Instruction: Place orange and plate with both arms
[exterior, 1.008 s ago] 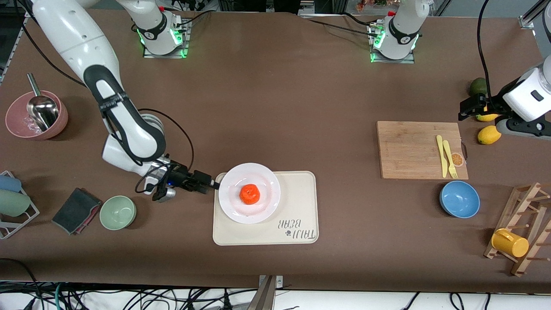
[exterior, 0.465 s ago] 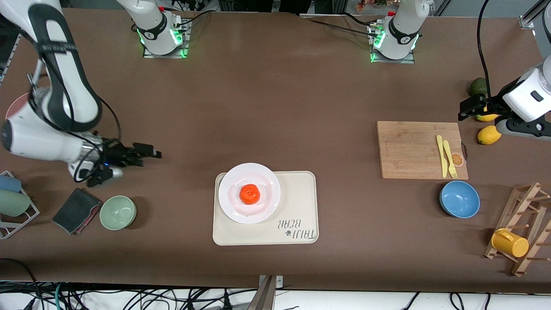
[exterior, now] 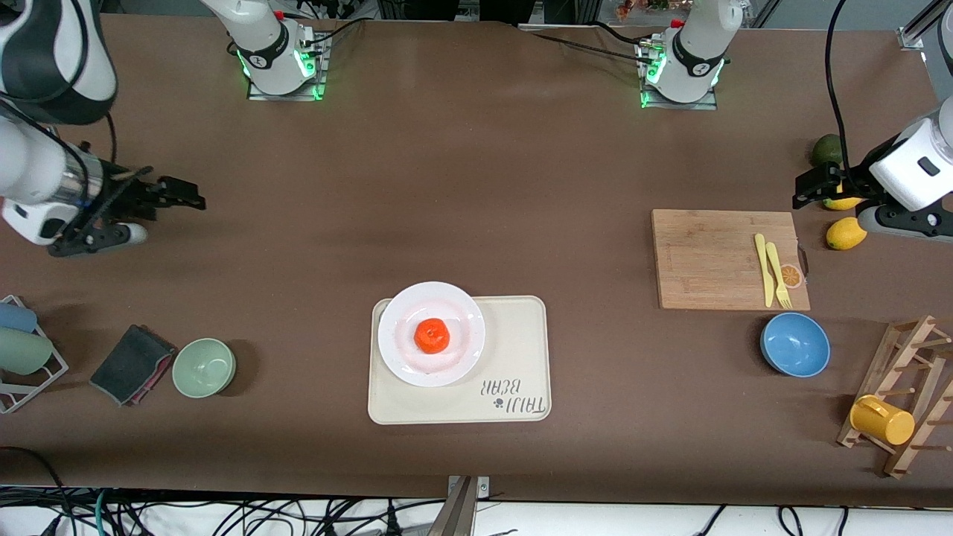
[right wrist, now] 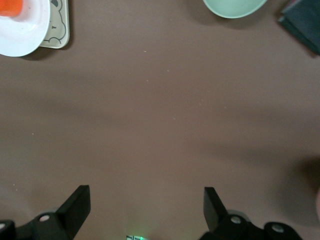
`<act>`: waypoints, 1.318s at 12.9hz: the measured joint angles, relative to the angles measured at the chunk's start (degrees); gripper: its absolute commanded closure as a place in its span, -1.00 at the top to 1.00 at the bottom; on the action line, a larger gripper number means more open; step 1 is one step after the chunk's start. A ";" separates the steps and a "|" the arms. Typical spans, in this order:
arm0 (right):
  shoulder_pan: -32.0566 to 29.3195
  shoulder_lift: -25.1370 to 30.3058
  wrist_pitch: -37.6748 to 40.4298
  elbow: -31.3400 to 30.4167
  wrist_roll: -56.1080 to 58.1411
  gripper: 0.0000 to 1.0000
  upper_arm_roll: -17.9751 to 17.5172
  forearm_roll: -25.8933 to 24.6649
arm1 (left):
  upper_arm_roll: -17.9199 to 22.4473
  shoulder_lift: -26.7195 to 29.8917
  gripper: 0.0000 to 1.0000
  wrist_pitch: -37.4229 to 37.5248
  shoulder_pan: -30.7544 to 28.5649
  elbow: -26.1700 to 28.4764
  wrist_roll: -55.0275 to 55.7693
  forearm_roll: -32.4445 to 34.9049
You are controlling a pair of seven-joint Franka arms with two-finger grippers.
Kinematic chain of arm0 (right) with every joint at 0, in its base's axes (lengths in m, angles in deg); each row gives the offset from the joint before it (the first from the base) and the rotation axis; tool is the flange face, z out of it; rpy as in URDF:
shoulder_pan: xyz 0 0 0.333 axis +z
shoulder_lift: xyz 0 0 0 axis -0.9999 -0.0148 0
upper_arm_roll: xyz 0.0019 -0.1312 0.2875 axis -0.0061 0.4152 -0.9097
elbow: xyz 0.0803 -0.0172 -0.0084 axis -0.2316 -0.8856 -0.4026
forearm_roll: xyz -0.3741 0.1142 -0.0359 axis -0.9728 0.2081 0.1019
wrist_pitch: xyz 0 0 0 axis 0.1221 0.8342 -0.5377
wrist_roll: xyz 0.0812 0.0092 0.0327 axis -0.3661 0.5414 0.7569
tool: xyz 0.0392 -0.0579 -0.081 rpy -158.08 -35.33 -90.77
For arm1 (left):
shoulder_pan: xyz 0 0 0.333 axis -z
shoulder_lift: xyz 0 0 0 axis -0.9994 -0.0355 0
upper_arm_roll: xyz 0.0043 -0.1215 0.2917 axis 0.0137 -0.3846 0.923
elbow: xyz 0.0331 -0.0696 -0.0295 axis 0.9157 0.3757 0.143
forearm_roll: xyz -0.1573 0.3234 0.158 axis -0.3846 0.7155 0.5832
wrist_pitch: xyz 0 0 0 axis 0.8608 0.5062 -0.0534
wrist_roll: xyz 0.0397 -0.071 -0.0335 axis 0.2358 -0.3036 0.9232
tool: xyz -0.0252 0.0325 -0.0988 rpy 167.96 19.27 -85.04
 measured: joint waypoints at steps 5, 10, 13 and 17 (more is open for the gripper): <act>3.06 1.32 4.89 5.22 -0.09 1.00 4.89 -2.66 | 0.00 -0.10 1.00 0.00 0.00 0.00 0.00 0.00; 3.86 2.15 6.63 6.03 -4.48 1.00 4.37 -6.02 | 0.00 -0.12 1.00 0.00 0.00 0.00 0.00 0.00; 4.06 4.08 8.99 7.16 -10.74 1.00 0.58 -6.02 | 0.00 -0.12 1.00 0.00 -0.01 0.00 0.00 0.00; 4.39 4.78 10.87 8.07 -13.54 1.00 -1.00 -6.24 | 0.00 -0.12 1.00 0.00 -0.02 0.00 0.00 0.00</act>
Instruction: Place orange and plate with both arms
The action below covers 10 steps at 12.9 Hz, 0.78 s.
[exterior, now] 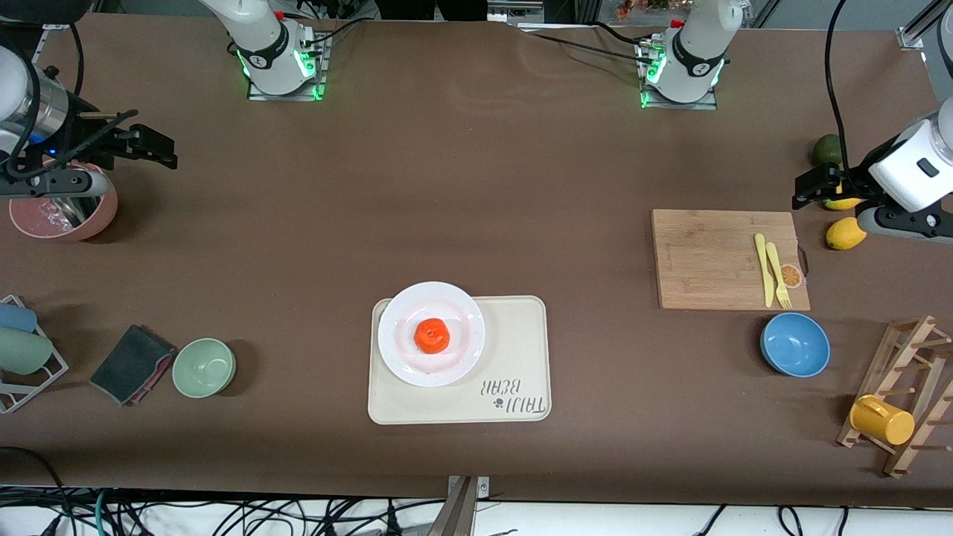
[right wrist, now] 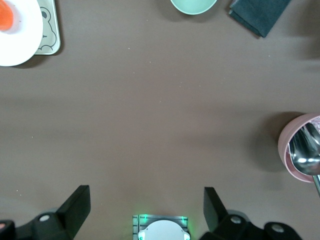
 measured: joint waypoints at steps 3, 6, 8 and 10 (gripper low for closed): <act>-0.47 -0.43 0.43 0.68 0.00 1.00 0.47 -0.19 | 0.00 0.00 1.00 0.00 0.00 0.00 0.00 0.00; -1.59 -1.63 0.36 1.71 -0.03 1.00 1.24 0.81 | 0.00 0.00 1.00 0.00 0.00 0.00 0.00 0.00; -2.80 -2.04 0.29 1.95 0.19 1.00 2.41 2.70 | 0.00 0.00 1.00 0.00 -0.01 0.00 0.00 0.00; -3.21 -2.22 -0.14 2.05 0.71 1.00 2.86 3.01 | 0.00 0.00 1.00 0.00 -0.01 0.00 0.00 0.00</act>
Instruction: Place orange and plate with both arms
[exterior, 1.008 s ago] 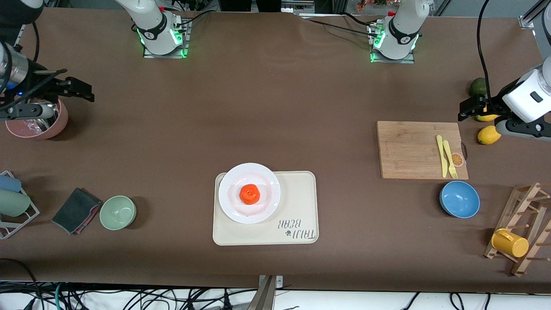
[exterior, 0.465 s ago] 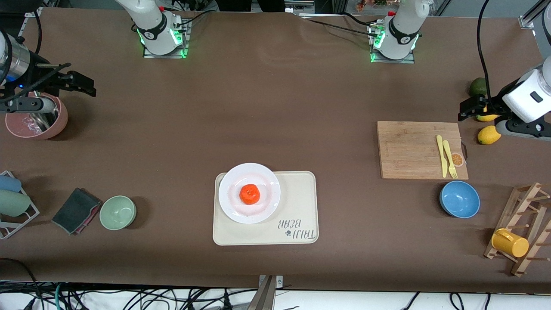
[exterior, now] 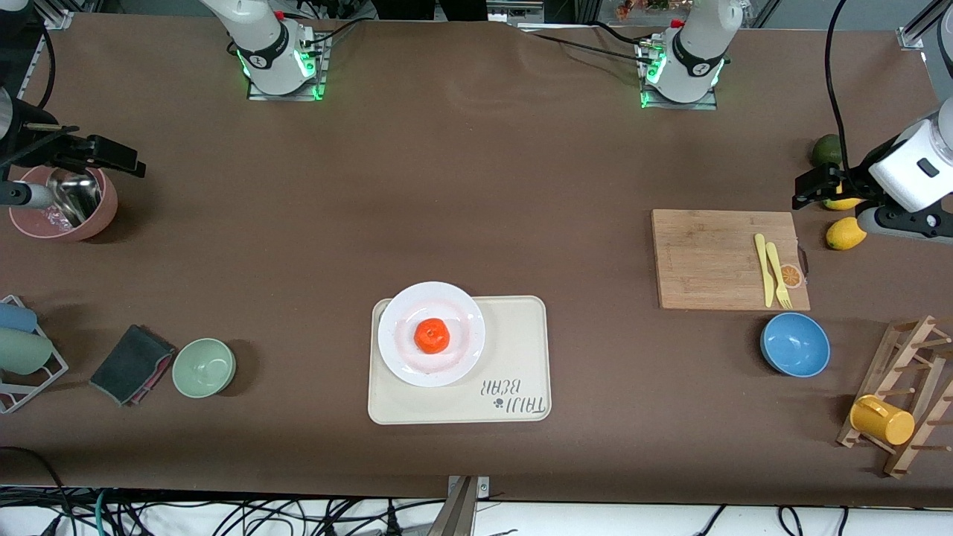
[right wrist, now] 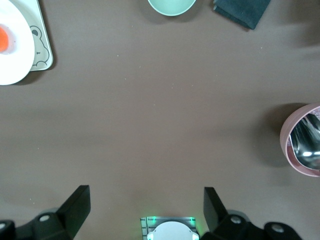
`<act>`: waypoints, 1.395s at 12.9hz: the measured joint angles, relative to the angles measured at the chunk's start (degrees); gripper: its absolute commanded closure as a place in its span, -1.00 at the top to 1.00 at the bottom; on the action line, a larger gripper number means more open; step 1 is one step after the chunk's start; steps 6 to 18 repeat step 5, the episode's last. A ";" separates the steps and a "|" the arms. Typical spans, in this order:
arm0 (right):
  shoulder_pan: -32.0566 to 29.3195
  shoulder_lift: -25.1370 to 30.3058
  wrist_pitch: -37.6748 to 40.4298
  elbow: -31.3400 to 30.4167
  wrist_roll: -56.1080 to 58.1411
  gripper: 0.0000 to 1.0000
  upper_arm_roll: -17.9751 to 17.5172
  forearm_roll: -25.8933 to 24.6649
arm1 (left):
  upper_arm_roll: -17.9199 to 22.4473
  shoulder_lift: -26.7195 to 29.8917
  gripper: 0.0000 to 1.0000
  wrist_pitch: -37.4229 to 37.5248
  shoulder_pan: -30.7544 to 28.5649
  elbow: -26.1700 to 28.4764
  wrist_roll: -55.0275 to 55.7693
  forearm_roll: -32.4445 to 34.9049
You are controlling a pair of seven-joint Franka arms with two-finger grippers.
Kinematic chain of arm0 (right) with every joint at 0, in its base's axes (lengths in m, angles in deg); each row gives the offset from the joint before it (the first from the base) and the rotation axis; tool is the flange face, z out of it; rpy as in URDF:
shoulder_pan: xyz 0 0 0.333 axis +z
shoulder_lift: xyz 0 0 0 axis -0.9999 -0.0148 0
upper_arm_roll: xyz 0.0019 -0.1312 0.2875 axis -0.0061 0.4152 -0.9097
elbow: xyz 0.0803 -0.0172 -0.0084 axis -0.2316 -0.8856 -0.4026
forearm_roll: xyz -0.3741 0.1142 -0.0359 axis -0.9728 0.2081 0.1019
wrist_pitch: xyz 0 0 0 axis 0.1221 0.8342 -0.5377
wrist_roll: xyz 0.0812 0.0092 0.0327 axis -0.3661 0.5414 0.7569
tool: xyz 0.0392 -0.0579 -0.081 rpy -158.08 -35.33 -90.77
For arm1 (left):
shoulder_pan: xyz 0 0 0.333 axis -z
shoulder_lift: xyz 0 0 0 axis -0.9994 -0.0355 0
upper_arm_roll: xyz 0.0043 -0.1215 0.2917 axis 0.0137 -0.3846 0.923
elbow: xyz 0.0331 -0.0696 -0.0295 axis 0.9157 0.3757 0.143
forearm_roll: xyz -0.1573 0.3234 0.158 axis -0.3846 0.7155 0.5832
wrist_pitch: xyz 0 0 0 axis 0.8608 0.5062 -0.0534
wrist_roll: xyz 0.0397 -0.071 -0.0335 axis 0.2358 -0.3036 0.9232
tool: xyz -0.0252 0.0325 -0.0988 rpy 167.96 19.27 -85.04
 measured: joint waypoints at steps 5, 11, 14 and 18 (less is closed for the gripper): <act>0.10 0.00 -0.47 0.12 0.01 1.00 -0.12 0.01 | 0.00 0.00 1.00 0.00 0.00 0.00 0.00 0.00; 0.10 0.00 -0.47 0.12 0.01 1.00 -0.12 0.01 | 0.00 0.00 1.00 0.00 0.00 0.00 0.00 0.00; 0.10 0.00 -0.47 0.12 0.01 1.00 -0.12 0.01 | 0.00 0.00 1.00 0.00 0.00 0.00 0.00 0.00; 0.10 0.00 -0.47 0.12 0.01 1.00 -0.12 0.01 | 0.00 0.00 1.00 0.00 0.00 0.00 0.00 0.00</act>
